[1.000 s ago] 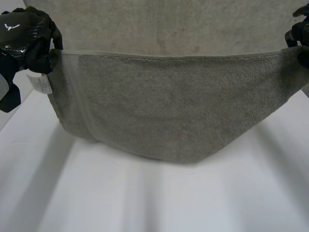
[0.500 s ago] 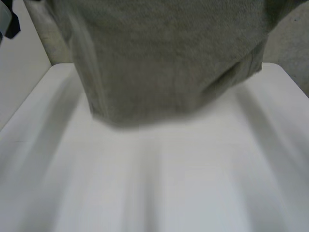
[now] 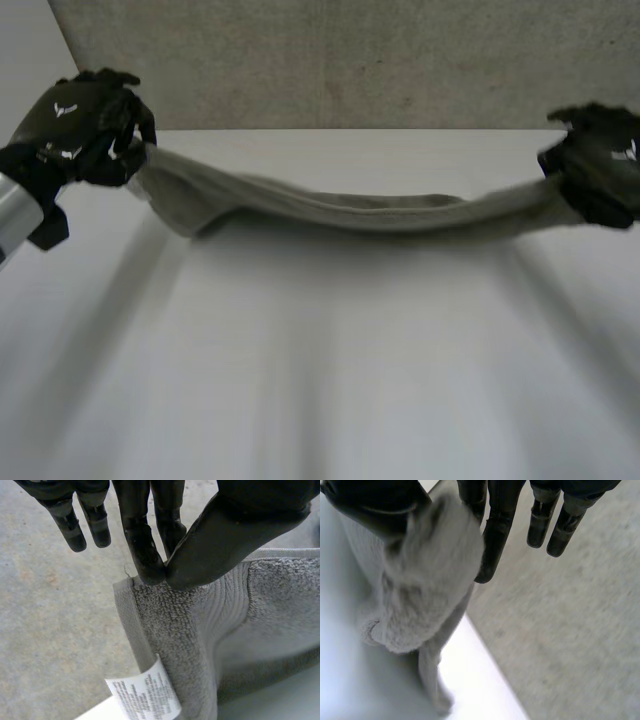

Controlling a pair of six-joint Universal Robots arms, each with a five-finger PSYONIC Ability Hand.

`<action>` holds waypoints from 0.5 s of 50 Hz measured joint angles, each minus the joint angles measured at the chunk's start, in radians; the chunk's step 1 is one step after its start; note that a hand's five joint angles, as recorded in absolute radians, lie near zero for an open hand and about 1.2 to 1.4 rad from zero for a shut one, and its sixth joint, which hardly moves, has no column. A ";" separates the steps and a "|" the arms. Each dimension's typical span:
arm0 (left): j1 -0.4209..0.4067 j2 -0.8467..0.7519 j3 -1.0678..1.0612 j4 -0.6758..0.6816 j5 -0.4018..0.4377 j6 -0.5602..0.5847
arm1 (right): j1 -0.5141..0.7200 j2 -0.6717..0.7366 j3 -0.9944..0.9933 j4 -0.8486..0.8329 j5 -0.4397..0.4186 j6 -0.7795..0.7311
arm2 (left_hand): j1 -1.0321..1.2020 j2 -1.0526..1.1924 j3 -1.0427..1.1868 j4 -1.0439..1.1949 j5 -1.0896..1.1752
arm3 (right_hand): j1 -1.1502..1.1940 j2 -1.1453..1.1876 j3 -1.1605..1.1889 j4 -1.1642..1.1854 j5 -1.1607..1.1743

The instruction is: Fold the towel.

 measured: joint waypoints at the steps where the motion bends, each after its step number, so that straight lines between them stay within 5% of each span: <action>1: 0.004 0.016 -0.018 0.000 0.008 0.000 | -0.016 -0.002 0.011 0.012 -0.012 -0.012 | 0.000 0.000 0.000 0.000 0.000 | 0.000 0.000 0.000 0.000 0.000; 12: 0.120 0.239 -0.164 -0.062 0.108 -0.005 | -0.229 -0.016 0.055 0.487 -0.196 -0.409 | 0.000 0.000 0.000 0.000 0.000 | 0.000 0.000 0.000 0.000 0.000; 20: 0.132 0.266 -0.166 -0.104 0.142 -0.006 | -0.238 -0.002 0.033 0.818 -0.208 -0.739 | 0.000 0.000 0.000 0.000 0.004 | 0.000 0.005 0.000 0.000 0.000; 25: 0.115 0.200 -0.152 -0.091 0.142 -0.004 | -0.208 0.037 -0.014 0.882 -0.199 -0.799 | 0.000 0.000 0.000 0.000 0.004 | 0.000 0.005 0.000 0.000 0.000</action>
